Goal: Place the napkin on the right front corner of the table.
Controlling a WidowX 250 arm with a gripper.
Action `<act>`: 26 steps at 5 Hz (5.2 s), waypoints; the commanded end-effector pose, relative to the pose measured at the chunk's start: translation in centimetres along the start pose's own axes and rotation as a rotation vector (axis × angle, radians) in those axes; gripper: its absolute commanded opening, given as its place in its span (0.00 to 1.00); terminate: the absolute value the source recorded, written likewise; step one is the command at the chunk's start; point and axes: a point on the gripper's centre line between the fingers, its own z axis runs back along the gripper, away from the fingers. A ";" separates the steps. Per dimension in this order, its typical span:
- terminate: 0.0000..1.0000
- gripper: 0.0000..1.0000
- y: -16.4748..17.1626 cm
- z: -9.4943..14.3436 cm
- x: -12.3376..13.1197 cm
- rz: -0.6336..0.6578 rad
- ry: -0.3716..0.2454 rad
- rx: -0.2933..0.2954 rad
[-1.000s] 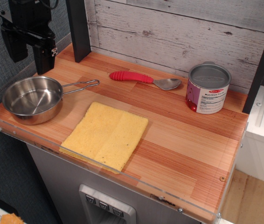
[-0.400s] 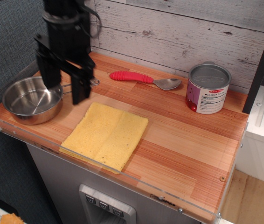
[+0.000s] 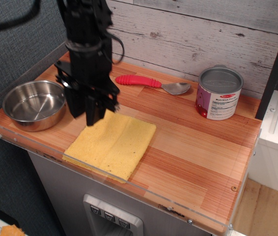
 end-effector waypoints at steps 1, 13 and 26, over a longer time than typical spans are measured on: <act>0.00 0.00 -0.3 -2.4 1.7 0.010 -0.033 0.023; 0.00 0.00 -15.5 -4.2 3.5 -0.091 -0.069 -0.122; 0.00 1.00 -6.5 9.4 2.4 -0.099 -0.278 -0.039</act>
